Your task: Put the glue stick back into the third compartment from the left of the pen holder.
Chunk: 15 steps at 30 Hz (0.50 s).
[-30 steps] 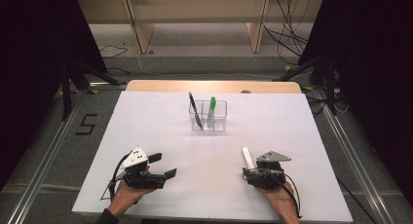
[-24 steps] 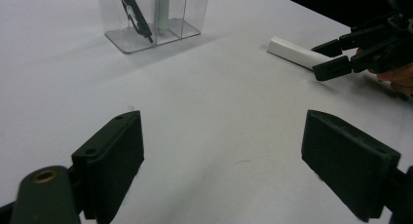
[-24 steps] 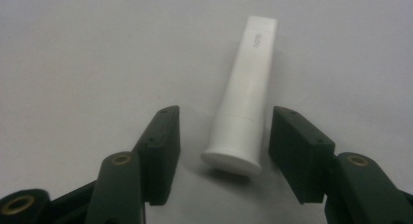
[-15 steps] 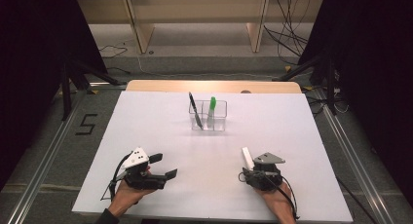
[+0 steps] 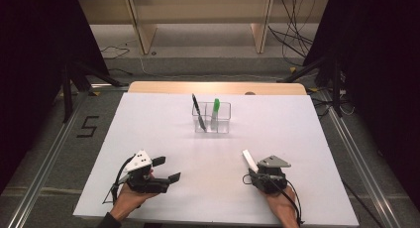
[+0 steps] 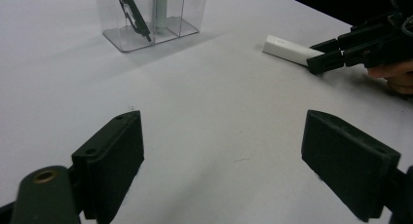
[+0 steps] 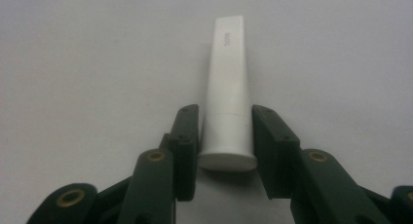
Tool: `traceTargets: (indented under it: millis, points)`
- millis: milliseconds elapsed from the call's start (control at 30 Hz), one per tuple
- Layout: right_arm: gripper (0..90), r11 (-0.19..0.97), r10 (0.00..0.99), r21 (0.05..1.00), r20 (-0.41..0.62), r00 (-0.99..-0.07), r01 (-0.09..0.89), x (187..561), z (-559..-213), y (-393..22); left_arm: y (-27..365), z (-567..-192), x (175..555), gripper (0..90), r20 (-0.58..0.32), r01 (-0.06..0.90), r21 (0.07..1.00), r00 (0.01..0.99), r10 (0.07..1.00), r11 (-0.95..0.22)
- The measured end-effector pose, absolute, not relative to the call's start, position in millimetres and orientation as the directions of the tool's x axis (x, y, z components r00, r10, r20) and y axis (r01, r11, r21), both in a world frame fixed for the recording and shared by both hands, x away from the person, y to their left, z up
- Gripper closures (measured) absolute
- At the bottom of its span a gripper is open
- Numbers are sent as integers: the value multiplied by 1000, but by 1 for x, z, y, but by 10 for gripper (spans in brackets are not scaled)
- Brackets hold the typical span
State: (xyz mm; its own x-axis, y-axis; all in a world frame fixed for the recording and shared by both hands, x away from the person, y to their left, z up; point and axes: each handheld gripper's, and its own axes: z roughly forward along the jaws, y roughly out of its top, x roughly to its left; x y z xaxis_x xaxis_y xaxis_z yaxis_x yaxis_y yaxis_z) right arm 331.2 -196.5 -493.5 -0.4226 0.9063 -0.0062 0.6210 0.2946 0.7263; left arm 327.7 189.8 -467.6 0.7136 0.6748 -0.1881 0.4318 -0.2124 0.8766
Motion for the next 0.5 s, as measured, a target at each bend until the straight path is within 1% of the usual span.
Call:
traceTargets:
  millis: [500]
  points:
    - [653, 246, 905, 739, 57, -422, 627, 334, -486, -207, 190, -468, 328, 151, -187, 431, 877, 713, 676, -212]
